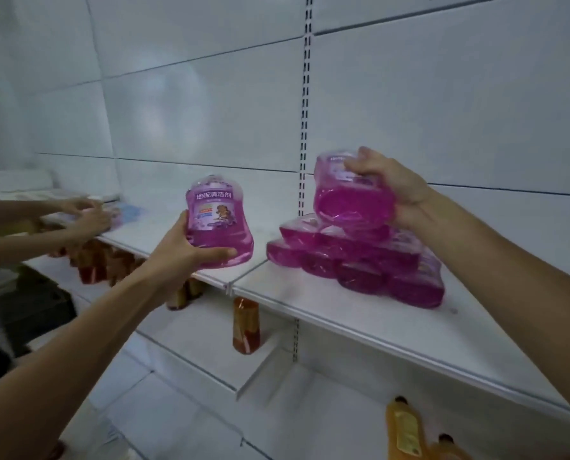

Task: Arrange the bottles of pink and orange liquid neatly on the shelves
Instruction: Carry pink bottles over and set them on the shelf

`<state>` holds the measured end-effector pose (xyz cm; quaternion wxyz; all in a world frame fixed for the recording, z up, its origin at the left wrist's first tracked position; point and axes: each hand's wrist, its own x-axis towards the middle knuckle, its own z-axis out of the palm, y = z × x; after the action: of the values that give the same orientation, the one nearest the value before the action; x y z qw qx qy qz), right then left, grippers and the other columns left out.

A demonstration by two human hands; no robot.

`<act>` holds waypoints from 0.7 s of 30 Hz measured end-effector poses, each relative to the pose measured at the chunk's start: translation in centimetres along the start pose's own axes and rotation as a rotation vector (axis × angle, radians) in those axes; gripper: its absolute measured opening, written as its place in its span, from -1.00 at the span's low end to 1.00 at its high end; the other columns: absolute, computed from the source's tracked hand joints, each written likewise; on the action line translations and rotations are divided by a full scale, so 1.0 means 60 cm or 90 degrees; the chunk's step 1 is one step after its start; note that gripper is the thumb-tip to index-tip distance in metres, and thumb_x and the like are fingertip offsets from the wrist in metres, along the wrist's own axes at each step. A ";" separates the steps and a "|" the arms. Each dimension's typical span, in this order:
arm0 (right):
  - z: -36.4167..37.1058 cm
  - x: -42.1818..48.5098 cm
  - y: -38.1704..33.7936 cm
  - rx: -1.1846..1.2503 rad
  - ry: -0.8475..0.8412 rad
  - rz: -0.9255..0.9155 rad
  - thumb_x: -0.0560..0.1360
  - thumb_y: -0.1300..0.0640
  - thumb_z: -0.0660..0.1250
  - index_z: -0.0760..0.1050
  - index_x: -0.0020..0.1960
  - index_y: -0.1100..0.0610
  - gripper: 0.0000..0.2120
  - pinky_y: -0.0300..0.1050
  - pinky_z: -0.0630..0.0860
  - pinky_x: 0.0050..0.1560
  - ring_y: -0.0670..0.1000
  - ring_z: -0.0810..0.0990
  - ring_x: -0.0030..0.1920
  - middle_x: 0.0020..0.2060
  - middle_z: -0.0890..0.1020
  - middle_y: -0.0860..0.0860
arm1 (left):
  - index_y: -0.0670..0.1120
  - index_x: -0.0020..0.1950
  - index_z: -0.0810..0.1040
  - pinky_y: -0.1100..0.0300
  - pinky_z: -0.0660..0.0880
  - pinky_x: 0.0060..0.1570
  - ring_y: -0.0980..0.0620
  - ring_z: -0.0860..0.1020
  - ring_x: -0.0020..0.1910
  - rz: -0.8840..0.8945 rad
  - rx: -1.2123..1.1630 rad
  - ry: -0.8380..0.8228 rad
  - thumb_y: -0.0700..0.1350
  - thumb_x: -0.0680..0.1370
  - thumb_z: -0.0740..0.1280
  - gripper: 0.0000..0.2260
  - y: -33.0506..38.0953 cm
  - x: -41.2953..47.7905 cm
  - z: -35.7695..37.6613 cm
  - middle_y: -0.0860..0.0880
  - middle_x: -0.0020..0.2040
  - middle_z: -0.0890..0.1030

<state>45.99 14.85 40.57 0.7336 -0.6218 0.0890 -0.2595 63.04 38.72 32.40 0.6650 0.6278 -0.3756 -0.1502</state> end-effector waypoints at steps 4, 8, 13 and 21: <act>-0.040 0.034 -0.027 -0.024 0.062 -0.018 0.50 0.10 0.30 0.51 -0.09 0.03 -0.97 -0.16 0.59 -0.38 -0.04 0.62 -0.41 -0.27 0.62 0.00 | -0.17 0.28 0.43 0.13 0.60 -0.07 -0.06 0.64 -0.02 0.018 -0.029 -0.076 -0.27 0.11 0.58 -0.24 0.002 0.115 0.057 -0.15 0.07 0.63; -0.076 0.080 -0.037 -0.028 0.089 -0.056 0.50 0.06 0.31 0.54 -0.12 0.06 -0.91 -0.14 0.62 -0.22 -0.03 0.62 -0.35 -0.27 0.61 0.01 | -0.16 0.24 0.47 0.07 0.59 0.02 -0.11 0.63 0.05 0.036 -0.005 -0.186 -0.23 0.22 0.53 -0.39 0.001 0.212 0.103 -0.16 0.07 0.64; -0.098 0.135 -0.029 -0.089 0.144 -0.080 0.48 0.15 0.34 0.51 0.04 0.11 -0.85 -0.10 0.61 -0.27 0.01 0.61 -0.32 -0.17 0.55 0.07 | -0.07 0.28 0.43 0.34 0.53 -0.13 0.14 0.64 -0.07 0.091 0.085 -0.261 -0.20 0.39 0.46 -0.52 -0.018 0.289 0.151 -0.02 0.03 0.65; -0.098 0.190 0.007 -0.149 0.311 -0.091 0.44 0.26 0.42 0.23 0.24 0.14 -0.51 -0.17 0.53 -0.47 -0.06 0.61 -0.45 -0.05 0.48 0.13 | -0.04 0.15 0.55 0.18 0.55 0.09 0.01 0.63 0.03 0.054 0.229 -0.414 0.03 0.51 0.32 -0.73 -0.057 0.338 0.176 -0.06 0.07 0.65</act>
<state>53.14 4.21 41.12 0.5937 -0.6260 0.2482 -0.4405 70.37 16.93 34.69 0.3957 0.6378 -0.6134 -0.2456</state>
